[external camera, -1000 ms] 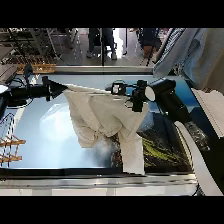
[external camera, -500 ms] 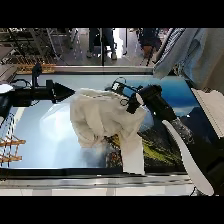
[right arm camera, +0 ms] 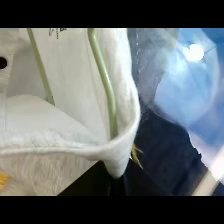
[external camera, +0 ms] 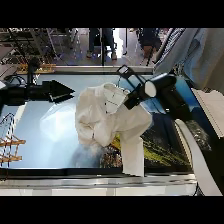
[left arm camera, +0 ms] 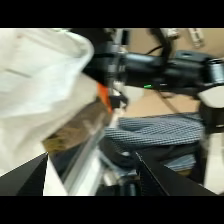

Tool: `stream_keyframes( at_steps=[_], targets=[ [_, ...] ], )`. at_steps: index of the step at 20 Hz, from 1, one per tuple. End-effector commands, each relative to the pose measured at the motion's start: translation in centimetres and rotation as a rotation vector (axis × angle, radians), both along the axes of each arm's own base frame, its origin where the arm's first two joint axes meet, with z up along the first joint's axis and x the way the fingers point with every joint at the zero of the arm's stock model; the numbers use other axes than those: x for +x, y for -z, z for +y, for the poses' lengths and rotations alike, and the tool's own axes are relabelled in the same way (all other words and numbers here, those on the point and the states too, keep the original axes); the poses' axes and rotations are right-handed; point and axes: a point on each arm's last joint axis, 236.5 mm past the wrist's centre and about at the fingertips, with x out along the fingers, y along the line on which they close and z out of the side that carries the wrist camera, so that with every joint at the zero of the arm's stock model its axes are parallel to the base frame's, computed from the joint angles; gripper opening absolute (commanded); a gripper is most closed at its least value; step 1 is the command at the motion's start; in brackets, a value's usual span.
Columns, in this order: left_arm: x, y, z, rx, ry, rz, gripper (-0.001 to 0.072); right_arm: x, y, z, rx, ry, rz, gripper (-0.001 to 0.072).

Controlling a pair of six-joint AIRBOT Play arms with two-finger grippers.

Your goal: Fold the clothes and pants, and hang the long-sleeved shirts on hangers.

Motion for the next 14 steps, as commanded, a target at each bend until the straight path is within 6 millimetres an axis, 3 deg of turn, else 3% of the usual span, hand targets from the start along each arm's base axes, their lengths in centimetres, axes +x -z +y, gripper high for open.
stream_keyframes(
  at_steps=[1,2,4,5,6,8,10,12,14],
  targets=[
    [-0.8,0.7,2.9,0.265,-0.131,-0.063,0.0562,-2.7,-9.3,2.4,0.310,0.096,-0.066,0.0037],
    [-0.8,1.4,4.8,0.399,-0.206,-0.084,0.0487,-2.1,-13.4,2.6,0.430,0.153,-0.155,0.0037],
    [-1.4,2.3,9.8,0.666,-0.375,-0.091,0.0420,-0.5,-21.7,0.8,0.677,0.291,-0.374,0.0037],
    [-2.0,2.1,12.2,0.775,-0.445,-0.099,0.0407,0.1,-24.1,-1.3,0.754,0.370,-0.451,0.0037],
    [-2.8,1.5,14.2,0.863,-0.503,-0.121,0.0407,0.7,-25.2,-4.4,0.792,0.474,-0.499,0.0037],
    [-4.3,-0.3,16.5,0.938,-0.587,-0.158,0.0406,0.9,-24.0,-11.5,0.744,0.689,-0.510,0.0037],
    [-5.4,-1.9,16.7,0.939,-0.615,-0.198,0.0407,-1.4,-20.4,-19.8,0.551,0.926,-0.455,0.0037],
    [-6.0,-2.8,16.4,0.926,-0.622,-0.222,0.0407,-6.7,-18.0,-29.2,0.232,1.170,-0.401,0.0037],
    [-6.2,-3.1,16.2,0.917,-0.622,-0.229,0.0407,-15.1,-18.4,-38.6,-0.156,1.398,-0.343,0.0037]
  ],
)
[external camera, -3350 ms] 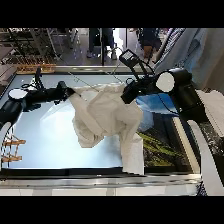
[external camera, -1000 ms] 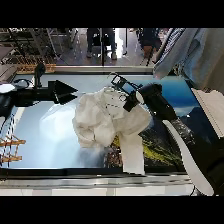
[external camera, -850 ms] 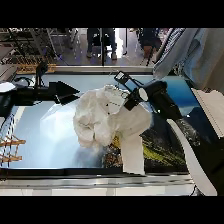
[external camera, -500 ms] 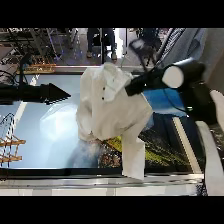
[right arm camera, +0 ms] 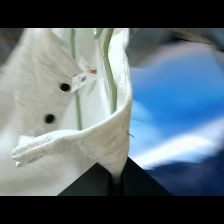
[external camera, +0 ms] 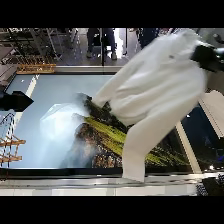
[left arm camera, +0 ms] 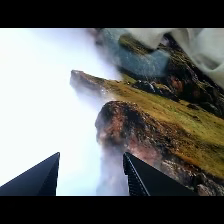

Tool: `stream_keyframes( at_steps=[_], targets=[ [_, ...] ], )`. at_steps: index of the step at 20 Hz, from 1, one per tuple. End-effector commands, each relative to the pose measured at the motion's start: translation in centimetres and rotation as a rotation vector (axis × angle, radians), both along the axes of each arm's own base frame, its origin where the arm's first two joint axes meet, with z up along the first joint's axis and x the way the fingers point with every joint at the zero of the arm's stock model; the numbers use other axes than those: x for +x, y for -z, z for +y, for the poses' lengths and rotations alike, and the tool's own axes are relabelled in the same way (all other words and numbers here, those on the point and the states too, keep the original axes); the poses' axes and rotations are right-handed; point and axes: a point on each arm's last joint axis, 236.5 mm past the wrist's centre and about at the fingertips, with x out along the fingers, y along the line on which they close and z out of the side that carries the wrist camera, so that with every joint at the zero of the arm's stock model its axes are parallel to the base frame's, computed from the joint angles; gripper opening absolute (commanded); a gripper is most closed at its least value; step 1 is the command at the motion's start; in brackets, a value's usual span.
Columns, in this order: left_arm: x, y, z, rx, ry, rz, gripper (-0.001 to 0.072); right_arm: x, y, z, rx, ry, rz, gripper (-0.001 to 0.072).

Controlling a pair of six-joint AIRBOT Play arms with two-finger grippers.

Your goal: Fold the clothes and pants, and hang the long-sleeved shirts on hangers.

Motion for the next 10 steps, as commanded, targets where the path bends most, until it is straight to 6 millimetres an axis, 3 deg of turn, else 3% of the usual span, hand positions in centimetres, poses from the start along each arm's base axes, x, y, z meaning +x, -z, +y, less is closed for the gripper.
stream_keyframes(
  at_steps=[1,3,5,8,10],
  targets=[
    [-0.8,-1.0,0.9,0.030,-0.036,-0.033,0.0407,-15.5,-0.6,-15.7,-0.282,0.569,0.372,0.0037],
    [-0.7,-1.0,0.8,0.027,-0.034,-0.032,0.0407,-21.9,-3.4,-19.9,-0.275,0.810,0.274,0.0037],
    [-1.1,-0.7,0.8,0.029,-0.030,-0.014,0.0407,-27.2,-8.1,-22.4,-0.320,1.024,0.038,0.0037],
    [-1.4,-0.3,0.9,0.039,-0.027,0.008,0.0407,-31.6,-15.4,-25.0,-0.472,1.151,-0.304,0.0037],
    [-1.4,-0.3,0.9,0.039,-0.027,0.008,0.0407,-34.3,-18.6,-26.5,-0.587,1.205,-0.400,0.0037]
  ],
)
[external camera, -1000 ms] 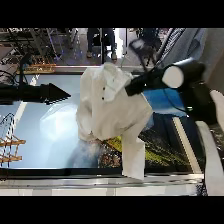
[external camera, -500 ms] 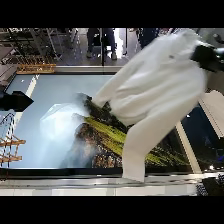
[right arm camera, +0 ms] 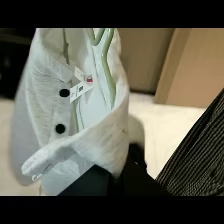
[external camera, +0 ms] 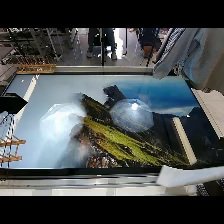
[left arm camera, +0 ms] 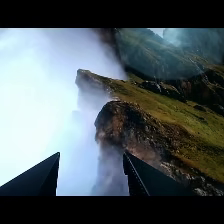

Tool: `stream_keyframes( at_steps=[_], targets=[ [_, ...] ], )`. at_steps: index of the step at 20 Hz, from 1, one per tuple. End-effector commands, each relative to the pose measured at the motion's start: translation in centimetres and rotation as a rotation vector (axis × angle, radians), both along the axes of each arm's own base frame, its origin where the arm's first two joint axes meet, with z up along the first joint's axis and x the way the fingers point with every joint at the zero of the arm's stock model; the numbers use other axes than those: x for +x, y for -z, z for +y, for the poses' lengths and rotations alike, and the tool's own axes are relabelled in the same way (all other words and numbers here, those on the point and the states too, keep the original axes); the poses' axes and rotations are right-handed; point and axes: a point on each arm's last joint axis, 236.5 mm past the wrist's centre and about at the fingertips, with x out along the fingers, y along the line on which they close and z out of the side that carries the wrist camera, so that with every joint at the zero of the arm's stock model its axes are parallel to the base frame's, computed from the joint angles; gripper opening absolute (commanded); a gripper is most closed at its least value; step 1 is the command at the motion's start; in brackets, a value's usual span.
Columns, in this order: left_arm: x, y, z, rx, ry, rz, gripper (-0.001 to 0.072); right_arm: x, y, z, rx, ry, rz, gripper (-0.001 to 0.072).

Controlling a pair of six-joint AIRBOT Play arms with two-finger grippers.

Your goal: Fold the clothes and pants, and hang the long-sleeved shirts on hangers.

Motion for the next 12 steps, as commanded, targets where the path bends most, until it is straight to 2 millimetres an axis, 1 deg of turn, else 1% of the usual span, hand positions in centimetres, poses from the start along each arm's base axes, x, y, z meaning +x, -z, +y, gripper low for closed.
stream_keyframes(
  at_steps=[1,2,4,6,7,8,10,12],
  targets=[
    [-0.2,0.2,0.1,0.006,0.000,0.011,0.0407,-6.6,-6.8,-2.5,-0.289,0.157,-0.094,0.0037],
    [-0.2,0.2,0.1,0.006,0.000,0.011,0.0407,-8.7,-6.6,-3.4,-0.298,0.218,-0.118,0.0037],
    [-0.3,0.3,0.1,0.006,0.001,0.016,0.0407,-12.8,-5.2,-5.2,-0.283,0.328,-0.241,0.0037],
    [-0.5,0.4,0.0,0.006,0.003,0.026,0.0407,-15.6,-4.1,-7.0,-0.263,0.373,-0.261,0.0037],
    [-0.6,0.5,0.0,0.005,0.004,0.031,0.0407,-16.6,-3.1,-7.9,-0.233,0.378,-0.257,0.0037],
    [-0.7,0.6,-0.1,0.002,0.008,0.035,0.0407,-16.7,-2.0,-9.0,-0.194,0.356,-0.261,0.0037],
    [-0.9,0.7,-0.2,0.001,0.011,0.047,0.0407,-15.7,0.0,-10.9,-0.115,0.277,-0.236,0.0038],
    [-1.3,1.1,-0.2,0.002,0.016,0.072,0.0407,-15.0,0.7,-11.4,-0.080,0.243,-0.186,0.0040]
  ],
)
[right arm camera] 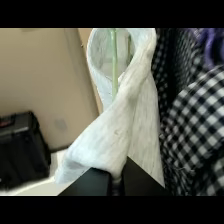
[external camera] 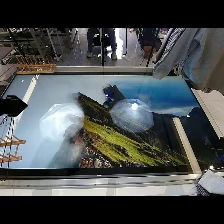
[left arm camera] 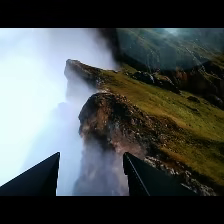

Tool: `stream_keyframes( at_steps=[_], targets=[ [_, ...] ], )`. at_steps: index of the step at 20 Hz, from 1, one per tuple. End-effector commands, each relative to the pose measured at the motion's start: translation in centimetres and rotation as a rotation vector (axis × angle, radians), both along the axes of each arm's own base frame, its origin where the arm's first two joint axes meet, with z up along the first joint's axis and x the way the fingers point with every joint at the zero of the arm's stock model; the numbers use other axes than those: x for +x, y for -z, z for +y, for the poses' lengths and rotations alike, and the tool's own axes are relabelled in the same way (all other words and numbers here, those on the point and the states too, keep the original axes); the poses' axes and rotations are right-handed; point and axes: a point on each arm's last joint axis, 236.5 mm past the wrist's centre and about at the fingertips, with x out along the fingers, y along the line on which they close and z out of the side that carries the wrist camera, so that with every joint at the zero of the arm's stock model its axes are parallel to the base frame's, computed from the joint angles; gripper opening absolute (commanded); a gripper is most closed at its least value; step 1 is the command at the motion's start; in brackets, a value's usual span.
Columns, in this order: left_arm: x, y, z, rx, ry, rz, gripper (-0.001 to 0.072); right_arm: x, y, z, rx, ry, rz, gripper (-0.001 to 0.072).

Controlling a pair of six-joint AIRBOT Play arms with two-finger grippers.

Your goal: Fold the clothes and pants, and hang the long-sleeved shirts on hangers.

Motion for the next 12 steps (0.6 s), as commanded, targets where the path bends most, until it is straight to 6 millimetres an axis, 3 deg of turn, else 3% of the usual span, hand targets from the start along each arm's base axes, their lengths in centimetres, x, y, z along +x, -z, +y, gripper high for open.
stream_keyframes(
  at_steps=[1,2,3,4,6,8,9,10,11,12],
  targets=[
    [-0.9,0.7,-0.2,0.000,0.011,0.045,0.0407,0.4,1.4,-1.2,0.052,-0.072,0.012,0.0042],
    [-1.2,0.9,-0.2,0.001,0.014,0.060,0.0407,0.3,0.6,-0.4,0.032,-0.073,0.010,0.0085],
    [-1.4,1.1,-0.2,0.001,0.016,0.072,0.0407,0.3,-0.9,0.6,-0.014,-0.079,0.010,0.0326],
    [-1.4,1.1,-0.2,0.001,0.017,0.074,0.0407,0.5,-3.1,1.7,-0.088,-0.095,0.018,0.0684],
    [-1.4,1.1,-0.2,0.001,0.017,0.074,0.0409,2.7,-8.2,4.8,-0.278,-0.204,-0.023,0.0704],
    [-1.4,1.1,-0.2,0.002,0.017,0.074,0.0409,6.5,-14.6,10.0,-0.541,-0.425,-0.169,0.0704],
    [-1.3,1.2,-0.1,0.007,0.013,0.077,0.0409,9.1,-17.2,13.1,-0.640,-0.598,-0.328,0.0703],
    [-1.3,1.4,0.3,0.029,0.016,0.078,0.0410,12.0,-18.2,15.9,-0.650,-0.783,-0.500,0.0703],
    [-1.2,1.6,1.0,0.064,0.010,0.082,0.0410,16.4,-17.7,18.7,-0.561,-0.995,-0.592,0.0695],
    [-1.2,1.8,2.1,0.102,-0.016,0.089,0.0410,21.6,-15.8,21.7,-0.444,-1.202,-0.513,0.0654]
  ],
)
